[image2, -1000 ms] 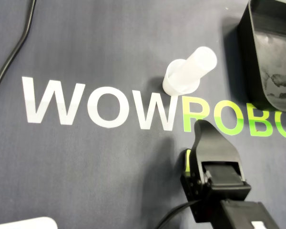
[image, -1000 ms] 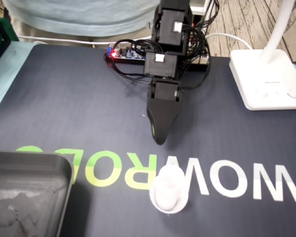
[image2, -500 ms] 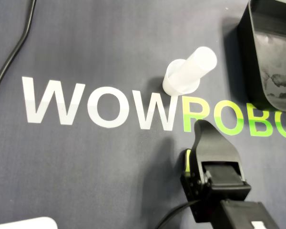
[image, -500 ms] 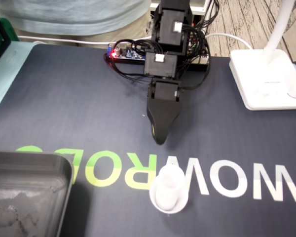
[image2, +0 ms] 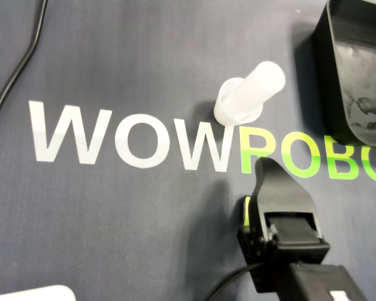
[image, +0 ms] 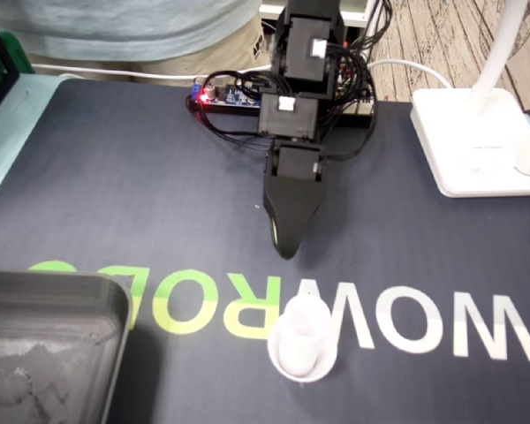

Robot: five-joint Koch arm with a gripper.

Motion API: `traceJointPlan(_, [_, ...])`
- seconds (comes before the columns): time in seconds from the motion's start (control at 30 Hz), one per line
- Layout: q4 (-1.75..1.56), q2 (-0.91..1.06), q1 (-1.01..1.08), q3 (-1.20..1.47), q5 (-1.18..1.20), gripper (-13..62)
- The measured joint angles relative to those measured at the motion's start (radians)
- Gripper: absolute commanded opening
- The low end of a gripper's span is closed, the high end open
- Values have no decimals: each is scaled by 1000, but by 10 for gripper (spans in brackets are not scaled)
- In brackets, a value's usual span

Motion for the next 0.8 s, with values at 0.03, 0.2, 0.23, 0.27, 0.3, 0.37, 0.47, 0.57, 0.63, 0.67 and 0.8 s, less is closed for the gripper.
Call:
traceJointPlan(0.03, [0,0,-2,0,0,337])
traceJointPlan(0.2, [-2,0,-2,0,-2,337])
traceJointPlan(0.23, [-3,0,-2,0,-2,337])
traceJointPlan(0.27, [-3,0,-2,0,-2,337])
traceJointPlan(0.3, [-3,0,-2,0,-2,337])
traceJointPlan(0.37, [-3,0,-2,0,-2,337])
traceJointPlan(0.47, [-3,0,-8,-8,-3,337])
traceJointPlan(0.57, [-3,0,-8,-14,-3,338])
traceJointPlan(0.63, [-3,0,-11,-21,-2,339])
traceJointPlan(0.67, [-2,0,-20,-28,-2,339])
traceJointPlan(0.8, [0,0,-26,-40,-2,340])
